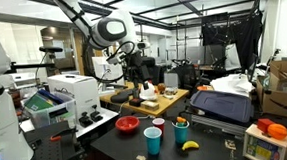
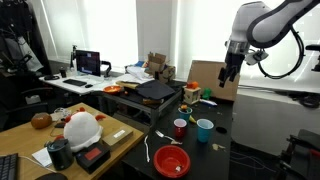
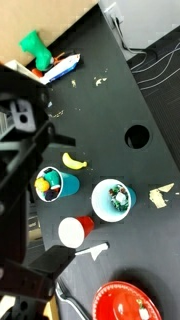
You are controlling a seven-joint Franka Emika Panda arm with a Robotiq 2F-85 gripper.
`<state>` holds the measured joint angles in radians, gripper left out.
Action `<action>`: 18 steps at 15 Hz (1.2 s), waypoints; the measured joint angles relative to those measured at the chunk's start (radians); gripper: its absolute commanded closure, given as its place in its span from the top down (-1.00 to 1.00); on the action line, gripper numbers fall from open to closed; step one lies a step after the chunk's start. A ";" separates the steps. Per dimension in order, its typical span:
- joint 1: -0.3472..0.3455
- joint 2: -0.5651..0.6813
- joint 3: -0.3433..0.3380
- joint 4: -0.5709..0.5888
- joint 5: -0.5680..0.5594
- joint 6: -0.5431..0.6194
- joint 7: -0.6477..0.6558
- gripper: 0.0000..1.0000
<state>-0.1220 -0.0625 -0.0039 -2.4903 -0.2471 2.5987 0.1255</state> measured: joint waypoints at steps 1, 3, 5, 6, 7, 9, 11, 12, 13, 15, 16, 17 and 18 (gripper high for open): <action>0.001 0.031 -0.007 0.016 0.008 0.009 -0.002 1.00; 0.003 0.093 -0.015 0.049 0.029 0.025 -0.005 1.00; 0.005 0.150 -0.019 0.080 0.051 0.030 -0.009 1.00; 0.006 0.177 -0.019 0.095 0.059 0.032 -0.009 1.00; 0.008 0.202 -0.020 0.109 0.067 0.033 -0.009 1.00; 0.009 0.250 -0.023 0.134 0.094 0.038 -0.011 1.00; 0.008 0.293 -0.025 0.154 0.142 0.046 -0.032 1.00; 0.008 0.312 -0.029 0.163 0.159 0.052 -0.043 1.00; 0.008 0.330 -0.034 0.171 0.172 0.058 -0.049 1.00; 0.005 0.363 -0.043 0.184 0.192 0.070 -0.068 1.00; 0.001 0.380 -0.046 0.192 0.197 0.074 -0.078 1.00; -0.004 0.395 -0.049 0.199 0.201 0.076 -0.085 1.00; -0.008 0.412 -0.051 0.207 0.205 0.079 -0.088 1.00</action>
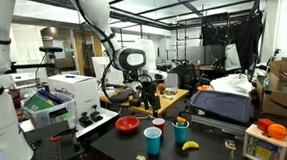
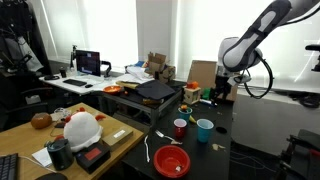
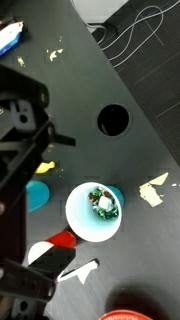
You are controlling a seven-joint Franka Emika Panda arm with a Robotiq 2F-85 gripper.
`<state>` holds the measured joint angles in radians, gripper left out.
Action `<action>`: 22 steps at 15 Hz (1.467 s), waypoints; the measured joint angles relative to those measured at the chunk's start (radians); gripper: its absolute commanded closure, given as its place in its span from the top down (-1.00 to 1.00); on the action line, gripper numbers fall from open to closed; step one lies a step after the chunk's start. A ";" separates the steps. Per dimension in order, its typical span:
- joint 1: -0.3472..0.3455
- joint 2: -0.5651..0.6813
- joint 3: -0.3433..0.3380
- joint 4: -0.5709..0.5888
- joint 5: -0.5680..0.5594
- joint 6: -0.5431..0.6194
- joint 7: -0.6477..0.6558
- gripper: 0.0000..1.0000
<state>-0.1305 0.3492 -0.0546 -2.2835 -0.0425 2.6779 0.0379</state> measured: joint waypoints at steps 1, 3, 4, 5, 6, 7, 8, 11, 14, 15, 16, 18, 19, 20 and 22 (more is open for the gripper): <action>-0.006 0.017 -0.001 0.008 0.005 0.002 -0.002 1.00; -0.020 0.052 -0.001 0.026 0.047 0.006 -0.020 1.00; -0.029 0.068 0.000 0.036 0.073 0.008 -0.036 1.00; -0.039 0.084 0.002 0.046 0.097 0.010 -0.051 1.00; -0.051 0.099 0.004 0.056 0.117 0.012 -0.065 1.00; -0.062 0.114 0.006 0.066 0.131 0.012 -0.076 1.00; -0.071 0.129 0.008 0.076 0.141 0.013 -0.081 1.00; -0.091 0.172 0.020 0.106 0.167 0.013 -0.095 1.00; -0.104 0.213 0.040 0.144 0.178 0.013 -0.095 1.00; -0.105 0.226 0.046 0.157 0.178 0.013 -0.095 1.00; -0.104 0.238 0.049 0.170 0.178 0.013 -0.095 1.00; -0.096 0.261 0.047 0.195 0.171 0.012 -0.095 1.00; -0.091 0.273 0.044 0.206 0.167 0.011 -0.095 1.00; -0.089 0.286 0.043 0.217 0.164 0.010 -0.095 1.00; -0.085 0.314 0.041 0.240 0.160 0.004 -0.095 1.00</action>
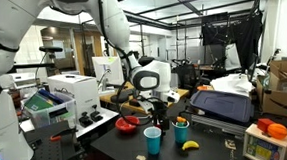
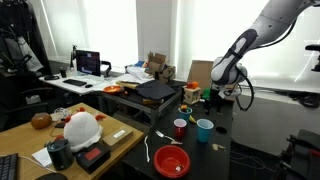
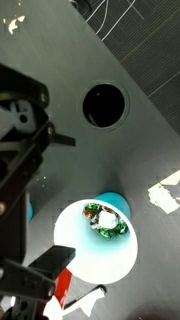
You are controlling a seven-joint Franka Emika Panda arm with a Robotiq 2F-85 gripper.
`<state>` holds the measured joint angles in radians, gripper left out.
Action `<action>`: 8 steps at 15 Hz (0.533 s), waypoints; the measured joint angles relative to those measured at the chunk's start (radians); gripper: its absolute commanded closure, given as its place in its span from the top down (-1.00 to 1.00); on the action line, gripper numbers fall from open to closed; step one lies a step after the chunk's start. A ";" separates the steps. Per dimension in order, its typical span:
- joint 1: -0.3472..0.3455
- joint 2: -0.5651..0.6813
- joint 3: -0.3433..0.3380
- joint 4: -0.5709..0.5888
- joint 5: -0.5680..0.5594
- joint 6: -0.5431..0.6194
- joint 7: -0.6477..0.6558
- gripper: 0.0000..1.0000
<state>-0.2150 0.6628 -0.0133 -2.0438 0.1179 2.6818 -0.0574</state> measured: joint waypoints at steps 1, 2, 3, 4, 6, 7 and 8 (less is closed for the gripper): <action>0.002 0.015 -0.001 0.012 -0.005 -0.004 0.000 1.00; 0.005 0.030 -0.001 0.022 -0.012 -0.007 0.000 1.00; 0.007 0.044 -0.001 0.033 -0.020 -0.011 0.000 1.00; 0.009 0.058 -0.002 0.044 -0.028 -0.015 0.000 1.00; 0.014 0.083 -0.006 0.064 -0.038 -0.020 0.000 1.00; 0.015 0.093 -0.008 0.072 -0.042 -0.021 0.000 1.00; 0.015 0.102 -0.009 0.079 -0.046 -0.022 0.000 1.00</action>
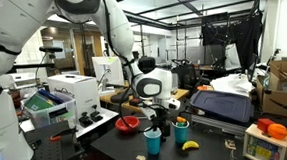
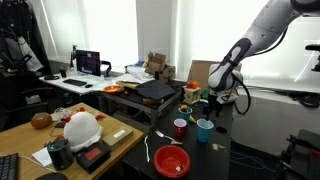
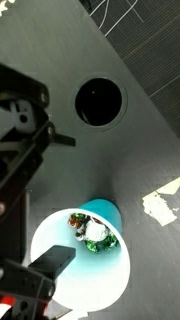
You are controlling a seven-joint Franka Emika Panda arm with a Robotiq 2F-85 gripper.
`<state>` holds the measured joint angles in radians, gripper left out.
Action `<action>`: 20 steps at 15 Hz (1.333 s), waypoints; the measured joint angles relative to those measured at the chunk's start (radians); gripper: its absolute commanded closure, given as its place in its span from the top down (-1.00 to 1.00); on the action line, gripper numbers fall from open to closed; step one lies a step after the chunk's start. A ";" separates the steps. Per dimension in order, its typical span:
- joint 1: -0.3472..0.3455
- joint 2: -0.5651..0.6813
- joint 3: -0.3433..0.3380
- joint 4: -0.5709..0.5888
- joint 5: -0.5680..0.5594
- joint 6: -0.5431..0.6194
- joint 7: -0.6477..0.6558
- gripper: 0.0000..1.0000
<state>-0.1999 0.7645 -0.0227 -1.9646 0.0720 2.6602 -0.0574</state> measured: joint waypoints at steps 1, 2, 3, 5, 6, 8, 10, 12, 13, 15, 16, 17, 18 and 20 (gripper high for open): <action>0.000 0.008 -0.002 0.007 -0.005 -0.001 0.000 1.00; 0.000 0.015 -0.004 0.013 -0.008 -0.001 0.000 1.00; -0.001 0.021 -0.005 0.018 -0.010 -0.002 0.000 1.00; -0.001 0.031 -0.006 0.026 -0.012 -0.002 0.000 1.00; -0.001 0.037 -0.006 0.031 -0.012 -0.003 0.000 1.00; -0.001 0.050 -0.006 0.040 -0.015 -0.003 -0.001 1.00; -0.001 0.063 -0.006 0.047 -0.018 -0.004 -0.006 1.00; -0.001 0.076 -0.006 0.053 -0.019 -0.004 -0.022 0.47; -0.001 0.083 -0.006 0.058 -0.022 -0.004 -0.027 0.35; -0.001 0.095 -0.006 0.065 -0.029 -0.004 -0.038 0.02; -0.001 0.100 -0.006 0.068 -0.033 -0.004 -0.038 -0.15; -0.001 0.103 -0.006 0.071 -0.037 -0.004 -0.039 -0.29; -0.001 0.106 -0.006 0.073 -0.042 -0.004 -0.039 -0.46; -0.001 0.107 -0.006 0.076 -0.052 -0.004 -0.039 -0.77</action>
<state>-0.2007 0.8716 -0.0290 -1.8888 0.0201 2.6564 -0.0961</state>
